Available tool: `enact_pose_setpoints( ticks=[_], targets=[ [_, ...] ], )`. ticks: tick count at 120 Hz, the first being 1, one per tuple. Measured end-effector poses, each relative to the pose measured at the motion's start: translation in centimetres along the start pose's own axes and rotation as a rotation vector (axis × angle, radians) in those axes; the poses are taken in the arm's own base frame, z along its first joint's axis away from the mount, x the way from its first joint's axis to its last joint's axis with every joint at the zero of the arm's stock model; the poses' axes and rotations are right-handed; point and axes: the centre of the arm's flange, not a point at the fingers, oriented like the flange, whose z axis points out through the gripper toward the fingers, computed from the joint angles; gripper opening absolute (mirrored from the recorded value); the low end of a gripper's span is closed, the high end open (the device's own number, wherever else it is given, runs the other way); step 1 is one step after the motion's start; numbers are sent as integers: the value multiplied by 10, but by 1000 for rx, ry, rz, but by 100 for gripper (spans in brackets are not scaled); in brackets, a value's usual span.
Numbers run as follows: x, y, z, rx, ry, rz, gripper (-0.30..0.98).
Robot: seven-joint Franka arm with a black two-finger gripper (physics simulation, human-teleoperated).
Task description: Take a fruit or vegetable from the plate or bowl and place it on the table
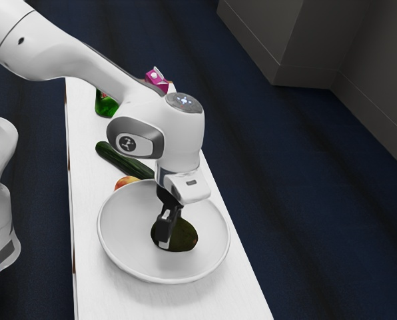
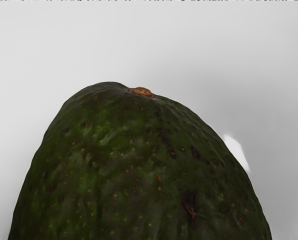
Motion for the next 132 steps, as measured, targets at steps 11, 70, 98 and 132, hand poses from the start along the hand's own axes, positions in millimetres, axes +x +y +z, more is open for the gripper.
enact_pose_setpoints(
  ticks=[11, 70, 98, 132],
  targets=[
    [-1, -1, 5, 0, -2, 0, 69],
    [-1, -29, -13, 52, 61, -98, 10],
    [-18, -176, -115, 219, 225, -331, 18],
    [-62, -248, -79, 245, 46, -408, 36]
  ],
)
